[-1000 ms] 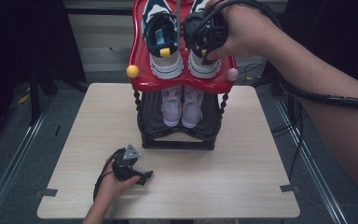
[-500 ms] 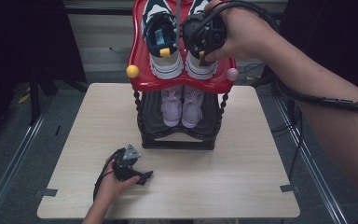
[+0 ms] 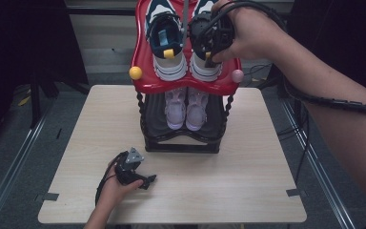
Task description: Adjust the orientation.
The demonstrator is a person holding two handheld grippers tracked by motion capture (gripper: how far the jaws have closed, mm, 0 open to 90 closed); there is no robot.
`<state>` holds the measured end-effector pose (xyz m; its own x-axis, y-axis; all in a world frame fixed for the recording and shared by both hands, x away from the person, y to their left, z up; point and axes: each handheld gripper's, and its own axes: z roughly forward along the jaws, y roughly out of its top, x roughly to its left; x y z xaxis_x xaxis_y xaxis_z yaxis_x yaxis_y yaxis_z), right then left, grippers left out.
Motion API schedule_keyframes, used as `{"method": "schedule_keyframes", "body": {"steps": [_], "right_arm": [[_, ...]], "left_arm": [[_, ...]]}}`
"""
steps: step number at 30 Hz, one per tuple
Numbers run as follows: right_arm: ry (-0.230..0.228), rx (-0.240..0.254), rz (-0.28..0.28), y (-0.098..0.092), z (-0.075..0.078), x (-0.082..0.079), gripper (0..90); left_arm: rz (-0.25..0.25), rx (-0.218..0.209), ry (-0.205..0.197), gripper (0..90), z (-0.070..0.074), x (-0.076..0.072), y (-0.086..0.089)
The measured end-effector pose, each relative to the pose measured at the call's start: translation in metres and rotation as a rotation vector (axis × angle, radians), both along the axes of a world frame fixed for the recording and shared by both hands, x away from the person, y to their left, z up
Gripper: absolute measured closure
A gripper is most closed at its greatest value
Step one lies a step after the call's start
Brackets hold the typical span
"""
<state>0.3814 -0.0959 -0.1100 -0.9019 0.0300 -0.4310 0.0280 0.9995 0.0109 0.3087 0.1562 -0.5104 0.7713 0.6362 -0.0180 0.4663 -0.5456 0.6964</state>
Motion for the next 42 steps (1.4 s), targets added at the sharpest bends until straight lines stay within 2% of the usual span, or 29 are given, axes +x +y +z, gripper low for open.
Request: {"method": "schedule_keyframes", "body": {"steps": [7, 19, 22, 24, 26, 30, 31, 32, 34, 35, 37, 40, 42], "right_arm": [[0.000, -0.014, 0.022, -0.001, 0.000, 0.001, 72.5], [-0.009, 0.005, 0.013, 0.001, 0.000, 0.002, 71.0], [-0.034, 0.014, -0.001, -0.001, 0.002, 0.002, 65.2], [-0.027, 0.026, -0.026, -0.003, 0.003, 0.003, 57.6], [-0.021, 0.026, -0.028, -0.003, 0.003, 0.003, 56.6], [-0.019, 0.076, -0.087, -0.006, 0.007, 0.001, 46.1], [-0.007, 0.099, -0.095, -0.007, 0.009, 0.002, 42.5], [0.006, 0.121, -0.128, -0.007, 0.009, 0.002, 40.3], [0.025, 0.141, -0.166, -0.009, 0.012, 0.001, 37.0], [0.053, 0.157, -0.179, -0.010, 0.014, 0.001, 36.1], [0.063, 0.169, -0.207, -0.010, 0.016, 0.000, 32.4], [0.083, 0.176, -0.217, -0.013, 0.020, 0.000, 30.1], [0.101, 0.181, -0.227, -0.015, 0.022, -0.001, 25.5]], "left_arm": [[0.000, 0.000, 0.000, 0.0, 0.000, 0.000, 0.000], [-0.001, 0.000, 0.000, 0.0, 0.000, 0.000, 0.000], [-0.002, 0.000, 0.000, 0.0, 0.000, 0.000, 0.000], [-0.002, 0.000, 0.000, 0.0, 0.000, 0.000, 0.000], [-0.002, 0.000, 0.000, 0.0, 0.000, 0.000, 0.000], [-0.002, 0.000, 0.000, 0.0, 0.000, 0.000, 0.000], [-0.002, 0.000, 0.000, 0.0, 0.000, 0.000, 0.000], [-0.002, 0.000, 0.000, 0.0, 0.000, 0.000, 0.000], [-0.002, 0.000, 0.000, 0.0, 0.000, 0.000, 0.000], [-0.002, 0.000, 0.000, 0.0, 0.000, 0.000, 0.000], [-0.002, 0.000, 0.000, 0.0, 0.000, 0.000, 0.000], [-0.002, 0.000, 0.000, 0.0, 0.000, 0.000, 0.000], [-0.002, 0.000, 0.000, 0.0, 0.000, 0.000, 0.000]]}}
